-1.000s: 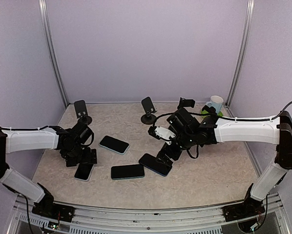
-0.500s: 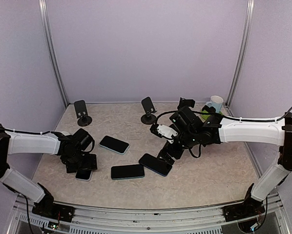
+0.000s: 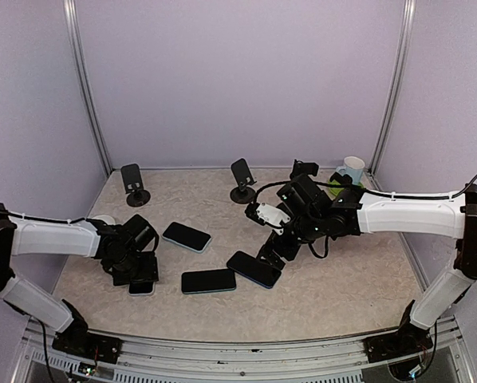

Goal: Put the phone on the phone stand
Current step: Pick up the phone from the center of the board.

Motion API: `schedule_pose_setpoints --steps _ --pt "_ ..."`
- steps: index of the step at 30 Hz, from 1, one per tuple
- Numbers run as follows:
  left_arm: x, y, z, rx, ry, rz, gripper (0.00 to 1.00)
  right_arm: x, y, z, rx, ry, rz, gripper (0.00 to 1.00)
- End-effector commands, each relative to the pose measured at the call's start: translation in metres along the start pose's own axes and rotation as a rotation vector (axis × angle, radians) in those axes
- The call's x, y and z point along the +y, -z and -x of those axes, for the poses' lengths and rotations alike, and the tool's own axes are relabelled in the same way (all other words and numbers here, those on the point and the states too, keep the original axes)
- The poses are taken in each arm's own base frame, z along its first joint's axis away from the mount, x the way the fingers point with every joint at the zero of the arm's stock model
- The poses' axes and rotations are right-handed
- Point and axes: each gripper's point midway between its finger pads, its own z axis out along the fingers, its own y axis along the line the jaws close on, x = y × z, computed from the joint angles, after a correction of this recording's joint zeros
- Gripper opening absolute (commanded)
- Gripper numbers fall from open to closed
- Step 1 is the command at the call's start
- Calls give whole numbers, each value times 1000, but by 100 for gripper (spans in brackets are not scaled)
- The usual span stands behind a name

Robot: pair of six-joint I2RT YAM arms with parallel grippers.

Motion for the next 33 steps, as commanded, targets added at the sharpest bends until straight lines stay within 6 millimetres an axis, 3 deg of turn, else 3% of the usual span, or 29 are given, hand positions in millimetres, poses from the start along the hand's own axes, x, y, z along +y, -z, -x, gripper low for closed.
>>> schedule_pose_setpoints --steps 1,9,12,15,18,24,33 --pt "3 -9 -13 46 12 28 81 0 7 18 -51 -2 -5 100" --pt "9 -21 -21 57 -41 117 87 -2 11 29 -80 -18 -15 100" --pt "12 -25 -24 59 -45 128 80 -4 12 31 -92 -26 -25 100" --pt "12 -27 -27 63 -41 117 66 -6 13 35 -110 -48 -22 100" --pt "4 -24 -24 45 -45 86 58 -9 17 41 -142 -81 -6 100" --pt "-21 3 5 -94 -70 23 57 -11 27 62 -237 -143 62 100" --pt "-72 73 47 -341 -131 -204 58 -4 48 97 -417 -238 206 100"
